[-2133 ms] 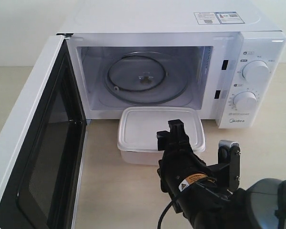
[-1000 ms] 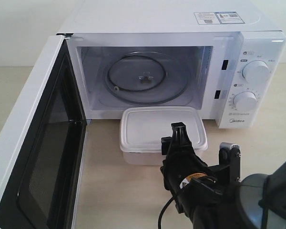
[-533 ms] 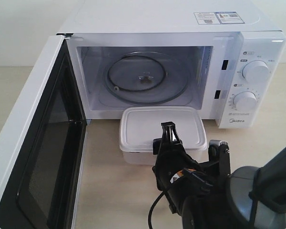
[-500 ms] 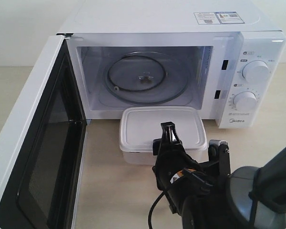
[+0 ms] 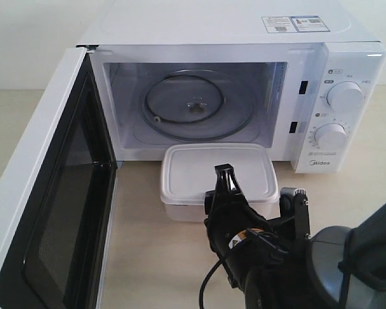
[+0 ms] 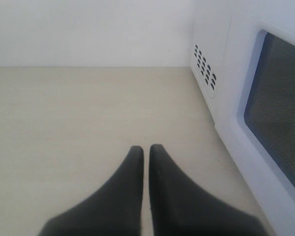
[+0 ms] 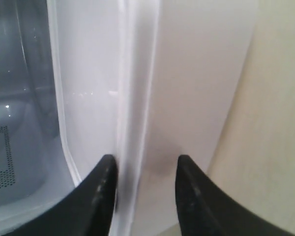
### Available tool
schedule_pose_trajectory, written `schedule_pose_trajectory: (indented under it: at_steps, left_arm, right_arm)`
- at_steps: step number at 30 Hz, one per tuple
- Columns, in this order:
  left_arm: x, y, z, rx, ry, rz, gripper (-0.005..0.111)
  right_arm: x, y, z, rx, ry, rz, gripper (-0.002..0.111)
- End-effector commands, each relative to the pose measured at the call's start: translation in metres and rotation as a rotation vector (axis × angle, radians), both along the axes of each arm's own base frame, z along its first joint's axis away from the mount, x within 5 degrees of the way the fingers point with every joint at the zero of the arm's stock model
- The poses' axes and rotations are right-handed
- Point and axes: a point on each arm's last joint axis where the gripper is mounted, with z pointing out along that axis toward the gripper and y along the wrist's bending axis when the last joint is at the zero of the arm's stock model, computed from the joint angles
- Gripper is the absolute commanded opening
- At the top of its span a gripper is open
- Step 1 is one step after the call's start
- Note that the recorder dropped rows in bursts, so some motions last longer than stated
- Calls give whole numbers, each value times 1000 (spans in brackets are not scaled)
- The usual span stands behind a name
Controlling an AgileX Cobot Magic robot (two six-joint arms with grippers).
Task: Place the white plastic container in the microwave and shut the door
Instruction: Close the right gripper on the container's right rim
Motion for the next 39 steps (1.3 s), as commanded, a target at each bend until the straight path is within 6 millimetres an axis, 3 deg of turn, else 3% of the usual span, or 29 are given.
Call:
schedule_pose_trajectory:
  at_steps: [1,8,15,16,18,19,20,23,28,32,39]
  left_arm:
    - [0,0,-1,-2,-1,2,4]
    - [0,0,-1,-2,-1,2,4]
    - [0,0,-1,-2,-1,2,4]
    - [0,0,-1,-2,-1,2,4]
    - [0,0,-1,-2,-1,2,4]
    - [0,0,-1,-2,-1,2,4]
    - [0,0,-1,-2,-1,2,4]
    - [0,0,-1,-2,-1,2,4]
    - [0,0,-1,-2,-1,2,4]
    - [0,0,-1,-2,-1,2,4]
    - [0,0,-1,-2,-1,2,4]
  right_arm:
    - [5,2,6,-30,-89,52,0]
    - [-7,-9,8,-50,-162,40,0]
    - [-15,-20,10,-11,-122,37,0]
    - [-16,-19,11,1,-105,39,3]
    - [-18,-18,15,30,-67,50,21]
    - [-17,-18,20,34,-92,52,37]
    - [-17,-18,22,34,-106,52,39]
    - [-17,-18,22,32,-108,53,31]
    - [-21,-15,15,28,-11,89,32]
    - [-21,-17,13,27,5,67,61]
    - [-12,-22,15,16,-1,3,59]
